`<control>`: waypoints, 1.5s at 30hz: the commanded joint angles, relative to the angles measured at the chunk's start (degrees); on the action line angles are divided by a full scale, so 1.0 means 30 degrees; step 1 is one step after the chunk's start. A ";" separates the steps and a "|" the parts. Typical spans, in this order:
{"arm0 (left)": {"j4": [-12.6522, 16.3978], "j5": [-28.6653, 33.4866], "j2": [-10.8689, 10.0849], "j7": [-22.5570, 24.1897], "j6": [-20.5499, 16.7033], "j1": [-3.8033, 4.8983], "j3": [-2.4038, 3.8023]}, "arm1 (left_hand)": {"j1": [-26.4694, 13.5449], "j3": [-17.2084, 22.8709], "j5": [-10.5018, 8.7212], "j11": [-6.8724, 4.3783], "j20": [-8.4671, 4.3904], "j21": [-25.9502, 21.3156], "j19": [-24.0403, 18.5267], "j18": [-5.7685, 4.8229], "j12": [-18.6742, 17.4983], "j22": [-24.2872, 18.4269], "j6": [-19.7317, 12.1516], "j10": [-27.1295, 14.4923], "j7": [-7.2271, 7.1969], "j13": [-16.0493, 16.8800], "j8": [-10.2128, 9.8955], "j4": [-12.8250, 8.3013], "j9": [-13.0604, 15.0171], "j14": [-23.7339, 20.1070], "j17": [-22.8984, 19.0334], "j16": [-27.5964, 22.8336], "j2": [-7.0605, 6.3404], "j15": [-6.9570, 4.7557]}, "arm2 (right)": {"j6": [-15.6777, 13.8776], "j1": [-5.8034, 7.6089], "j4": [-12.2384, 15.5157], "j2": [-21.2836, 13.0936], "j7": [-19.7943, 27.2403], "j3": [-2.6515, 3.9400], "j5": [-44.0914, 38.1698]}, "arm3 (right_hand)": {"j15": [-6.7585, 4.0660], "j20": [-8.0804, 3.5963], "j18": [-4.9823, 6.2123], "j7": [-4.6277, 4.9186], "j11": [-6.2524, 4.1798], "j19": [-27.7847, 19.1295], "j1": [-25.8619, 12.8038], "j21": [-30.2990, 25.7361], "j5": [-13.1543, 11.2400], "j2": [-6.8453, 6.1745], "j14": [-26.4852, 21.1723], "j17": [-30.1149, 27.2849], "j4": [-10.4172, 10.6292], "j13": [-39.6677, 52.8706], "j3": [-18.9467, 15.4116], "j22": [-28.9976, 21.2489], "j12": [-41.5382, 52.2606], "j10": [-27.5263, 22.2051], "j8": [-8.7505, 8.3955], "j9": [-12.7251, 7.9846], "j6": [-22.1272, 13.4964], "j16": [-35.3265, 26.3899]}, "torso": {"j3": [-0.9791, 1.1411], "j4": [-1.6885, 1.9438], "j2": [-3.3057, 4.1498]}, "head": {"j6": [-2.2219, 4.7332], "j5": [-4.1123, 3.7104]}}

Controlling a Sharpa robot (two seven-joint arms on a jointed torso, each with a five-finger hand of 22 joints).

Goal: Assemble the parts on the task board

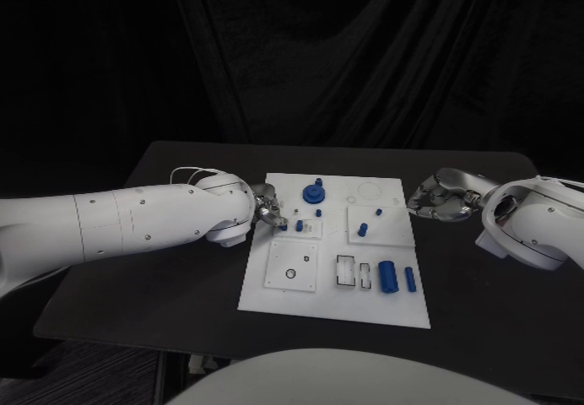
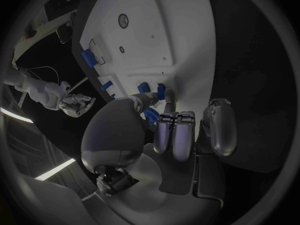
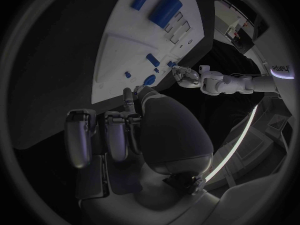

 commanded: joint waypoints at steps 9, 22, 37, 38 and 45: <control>0.0338 0.0113 -0.0028 0.0258 0.0227 -0.0095 -0.0007 | -0.0135 0.0127 0.0049 -0.0151 -0.0111 -0.0080 -0.0078 0.0274 0.0049 0.3514 0.0094 0.1989 -0.0070 0.5032 -0.0074 -0.0035 0.0023 0.1950 0.5032 0.0050 0.0169 -0.0106 | -0.0177 -0.0055 -0.0009 0.0029 -0.0248 0.0011 -0.0016 | 0.0110 0.0118 0.0013 0.0041 0.0087 0.1325 0.0168 -0.0129 0.0074 -0.0086 0.1910 0.4774 -0.0024 0.5030 0.0106 0.4603 -0.0047 0.2025 0.0000 -0.0029 -0.0025 -0.0036 | 0.0028 -0.0012 -0.0010 | 0.0003 0.0034; 0.0242 0.0113 -0.0003 0.0442 0.0363 -0.0131 -0.0007 | -0.0660 -0.0055 -0.1001 -0.0072 -0.0048 -0.0271 -0.0176 0.0296 0.0049 0.3464 -0.0119 0.1989 0.0036 0.5032 -0.0388 0.0186 -0.0211 0.1950 0.5032 0.0050 0.0374 -0.0034 | -0.0066 -0.0072 -0.0032 0.0064 -0.0288 0.0011 -0.0016 | 0.0112 0.0120 0.0014 0.0045 0.0089 0.1325 0.0152 -0.0132 0.0111 -0.0107 0.1905 0.4751 -0.0022 0.5030 0.0126 0.4602 -0.0047 0.2025 0.0009 -0.0031 -0.0017 -0.0044 | 0.0013 0.0004 -0.0006 | 0.0003 0.0075; -0.0311 0.0113 0.0065 0.0019 0.0877 -0.0296 -0.0007 | -0.4106 -0.7142 -0.4214 0.0573 0.0447 -0.0855 -0.0420 0.0414 0.0049 0.3330 -0.0294 0.1989 0.0739 0.5032 -0.2509 0.2791 -0.2878 0.1950 0.5032 0.0050 0.1870 0.0519 | 0.0151 -0.0084 -0.0014 0.0028 -0.0395 0.0011 -0.0016 | 0.0113 0.0121 0.0015 0.0048 0.0090 0.1321 0.0140 -0.0138 0.0115 -0.0114 0.1904 0.4743 -0.0016 0.5030 0.0130 0.4600 -0.0047 0.2025 0.0008 -0.0033 -0.0022 -0.0047 | 0.0012 -0.0005 0.0000 | 0.0003 0.0102; -0.0335 0.0113 0.0063 0.0005 0.0873 -0.0308 -0.0007 | -0.4359 -0.7513 -0.4302 0.0575 0.0472 -0.0905 -0.0439 0.0420 0.0049 0.3317 -0.0261 0.1989 0.0759 0.5032 -0.2563 0.2803 -0.2978 0.1950 0.5032 0.0050 0.2076 0.0523 | 0.0161 -0.0085 -0.0013 0.0026 -0.0399 0.0011 -0.0016 | 0.0113 0.0121 0.0015 0.0048 0.0090 0.1321 0.0140 -0.0138 0.0115 -0.0114 0.1904 0.4743 -0.0016 0.5030 0.0130 0.4600 -0.0047 0.2025 0.0008 -0.0033 -0.0022 -0.0047 | 0.0012 -0.0008 0.0002 | 0.0003 0.0108; -0.0416 0.0113 0.0061 -0.0034 0.0744 -0.0378 -0.0007 | -0.4930 -0.8386 -0.4547 0.0608 0.0496 -0.0940 -0.0442 0.0428 0.0049 0.3313 -0.0218 0.1989 0.0776 0.5032 -0.2668 0.2829 -0.3172 0.1950 0.5032 0.0050 0.2560 0.0547 | 0.0238 -0.0093 -0.0001 0.0024 -0.0414 0.0011 -0.0016 | 0.0113 0.0121 0.0015 0.0048 0.0090 0.1321 0.0140 -0.0138 0.0115 -0.0114 0.1904 0.4743 -0.0016 0.5030 0.0130 0.4600 -0.0047 0.2025 0.0008 -0.0033 -0.0022 -0.0047 | 0.0022 0.0011 -0.0004 | 0.0003 0.0136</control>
